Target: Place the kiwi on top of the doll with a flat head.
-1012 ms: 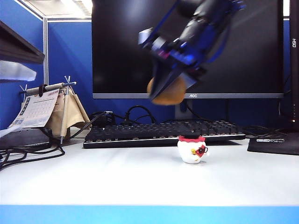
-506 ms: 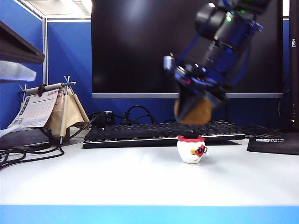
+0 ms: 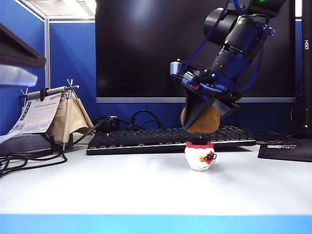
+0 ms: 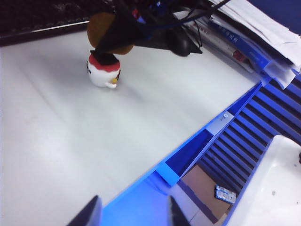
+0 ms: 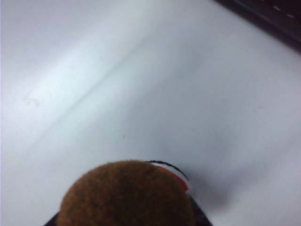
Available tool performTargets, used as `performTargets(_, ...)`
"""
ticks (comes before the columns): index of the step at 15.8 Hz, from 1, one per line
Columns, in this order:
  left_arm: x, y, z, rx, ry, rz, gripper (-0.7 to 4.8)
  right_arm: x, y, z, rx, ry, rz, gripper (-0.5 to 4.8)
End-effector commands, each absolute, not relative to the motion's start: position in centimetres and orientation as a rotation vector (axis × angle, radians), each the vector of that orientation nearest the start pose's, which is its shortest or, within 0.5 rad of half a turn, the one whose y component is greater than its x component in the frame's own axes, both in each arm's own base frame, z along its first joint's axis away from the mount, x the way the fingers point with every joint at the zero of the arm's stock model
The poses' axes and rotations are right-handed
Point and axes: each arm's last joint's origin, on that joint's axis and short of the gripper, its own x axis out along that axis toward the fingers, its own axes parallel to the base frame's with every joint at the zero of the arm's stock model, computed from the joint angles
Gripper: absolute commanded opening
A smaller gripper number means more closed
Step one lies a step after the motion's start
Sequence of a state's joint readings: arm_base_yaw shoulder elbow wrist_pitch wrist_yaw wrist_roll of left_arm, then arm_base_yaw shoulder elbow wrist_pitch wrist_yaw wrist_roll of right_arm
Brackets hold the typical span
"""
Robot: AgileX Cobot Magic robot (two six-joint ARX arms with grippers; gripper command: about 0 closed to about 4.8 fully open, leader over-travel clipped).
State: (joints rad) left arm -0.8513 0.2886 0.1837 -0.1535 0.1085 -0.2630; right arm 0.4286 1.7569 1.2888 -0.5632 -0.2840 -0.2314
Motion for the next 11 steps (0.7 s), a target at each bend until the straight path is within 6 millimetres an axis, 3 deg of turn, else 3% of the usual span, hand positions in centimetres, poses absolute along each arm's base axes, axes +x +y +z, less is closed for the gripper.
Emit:
performTargets(1,7.0,-8.5,19.0,-0.146,0.362,-0.918,1.85,32.7,15.9,22.6,-0.272,0.960,0.777,2.64)
performTargets(11,7.0,-8.5,19.0,-0.147,0.363,-0.918,1.85,32.8,16.2,20.9,-0.274,1.025,0.784,2.64)
